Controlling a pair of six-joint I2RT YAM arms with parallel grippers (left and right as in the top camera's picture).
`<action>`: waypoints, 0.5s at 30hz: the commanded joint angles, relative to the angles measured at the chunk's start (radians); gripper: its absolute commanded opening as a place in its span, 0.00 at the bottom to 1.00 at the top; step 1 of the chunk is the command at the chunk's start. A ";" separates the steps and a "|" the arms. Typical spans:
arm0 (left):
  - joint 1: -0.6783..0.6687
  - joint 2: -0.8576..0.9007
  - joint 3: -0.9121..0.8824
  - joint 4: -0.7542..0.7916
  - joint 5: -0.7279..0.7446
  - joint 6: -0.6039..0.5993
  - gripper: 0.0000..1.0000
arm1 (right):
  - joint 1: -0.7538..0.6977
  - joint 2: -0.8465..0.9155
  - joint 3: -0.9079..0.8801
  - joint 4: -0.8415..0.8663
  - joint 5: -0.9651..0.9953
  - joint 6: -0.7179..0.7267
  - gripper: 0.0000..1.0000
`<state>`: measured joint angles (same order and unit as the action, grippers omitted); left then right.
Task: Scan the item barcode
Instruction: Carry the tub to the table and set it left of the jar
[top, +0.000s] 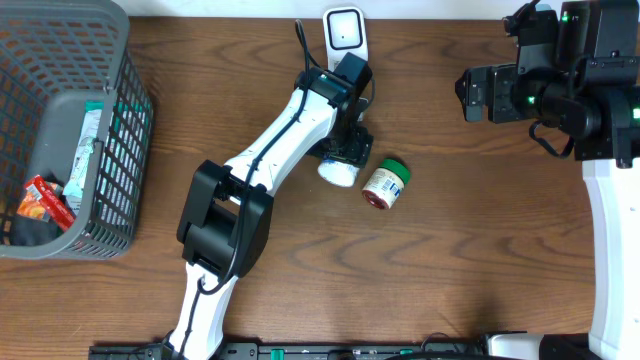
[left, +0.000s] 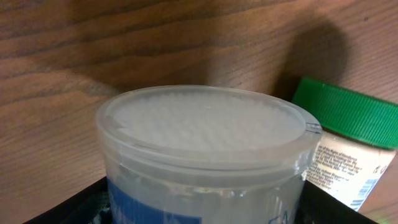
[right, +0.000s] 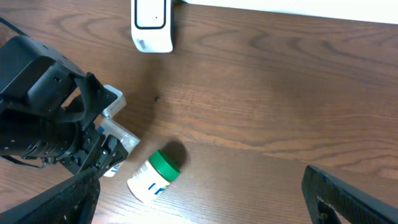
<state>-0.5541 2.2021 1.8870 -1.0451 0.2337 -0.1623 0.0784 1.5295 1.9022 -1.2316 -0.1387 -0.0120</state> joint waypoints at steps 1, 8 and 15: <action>-0.016 -0.007 -0.032 0.008 0.002 -0.059 0.73 | 0.008 0.000 0.014 0.000 -0.001 -0.012 0.99; -0.026 -0.007 -0.068 0.027 0.002 -0.080 0.74 | 0.008 0.000 0.014 0.000 -0.001 -0.012 0.99; -0.030 -0.007 -0.077 0.031 0.002 -0.106 0.74 | 0.008 0.000 0.014 0.000 -0.001 -0.012 0.99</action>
<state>-0.5827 2.2021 1.8175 -1.0126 0.2340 -0.2424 0.0784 1.5295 1.9022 -1.2316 -0.1383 -0.0120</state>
